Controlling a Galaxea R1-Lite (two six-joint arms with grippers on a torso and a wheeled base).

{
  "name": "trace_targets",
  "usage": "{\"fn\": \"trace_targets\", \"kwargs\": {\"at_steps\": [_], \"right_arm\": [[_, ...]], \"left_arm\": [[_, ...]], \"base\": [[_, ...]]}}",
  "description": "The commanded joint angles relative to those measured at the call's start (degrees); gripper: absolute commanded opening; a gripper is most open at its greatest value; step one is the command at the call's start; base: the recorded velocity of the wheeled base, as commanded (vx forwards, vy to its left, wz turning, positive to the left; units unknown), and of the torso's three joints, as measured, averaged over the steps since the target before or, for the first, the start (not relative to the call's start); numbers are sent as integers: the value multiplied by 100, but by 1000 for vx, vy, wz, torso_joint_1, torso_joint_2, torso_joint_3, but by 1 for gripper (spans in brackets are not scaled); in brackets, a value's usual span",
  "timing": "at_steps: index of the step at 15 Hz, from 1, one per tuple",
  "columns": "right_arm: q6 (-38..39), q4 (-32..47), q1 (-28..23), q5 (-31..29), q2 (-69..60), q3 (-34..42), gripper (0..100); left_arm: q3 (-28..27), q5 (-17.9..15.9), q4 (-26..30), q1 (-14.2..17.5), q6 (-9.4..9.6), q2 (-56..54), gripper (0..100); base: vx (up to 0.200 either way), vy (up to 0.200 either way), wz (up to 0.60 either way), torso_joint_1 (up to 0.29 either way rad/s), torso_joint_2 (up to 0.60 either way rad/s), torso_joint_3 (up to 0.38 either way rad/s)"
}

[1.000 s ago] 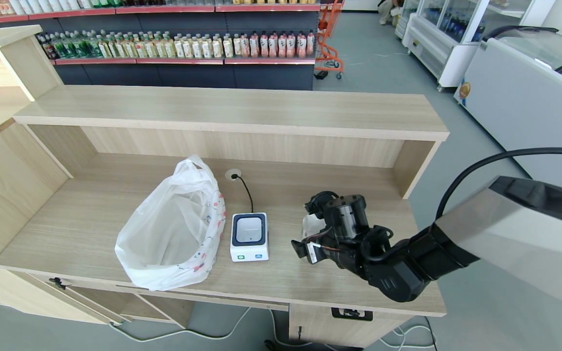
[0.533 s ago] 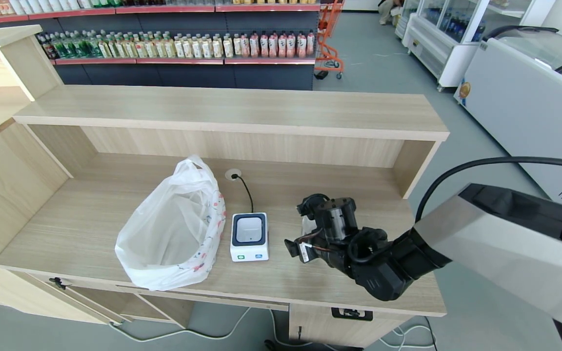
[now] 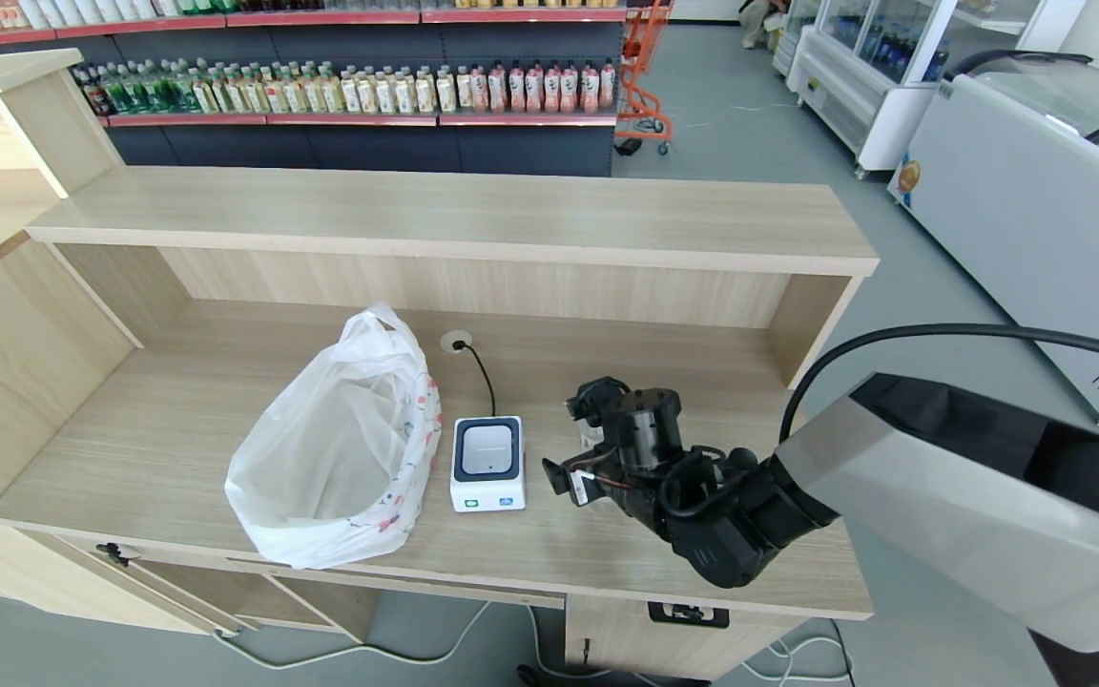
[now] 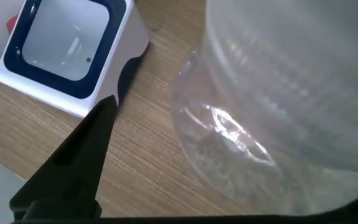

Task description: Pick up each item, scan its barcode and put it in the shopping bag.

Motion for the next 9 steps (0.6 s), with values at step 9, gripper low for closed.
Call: {"fn": "trace_targets", "kwargs": {"at_steps": [9], "right_arm": [[-120,-29,-184,-13,-93,115,0]], "left_arm": [[0,0,-9,0,-2,-2,100]], "base": [[0,0,0,0,0,0]]}}
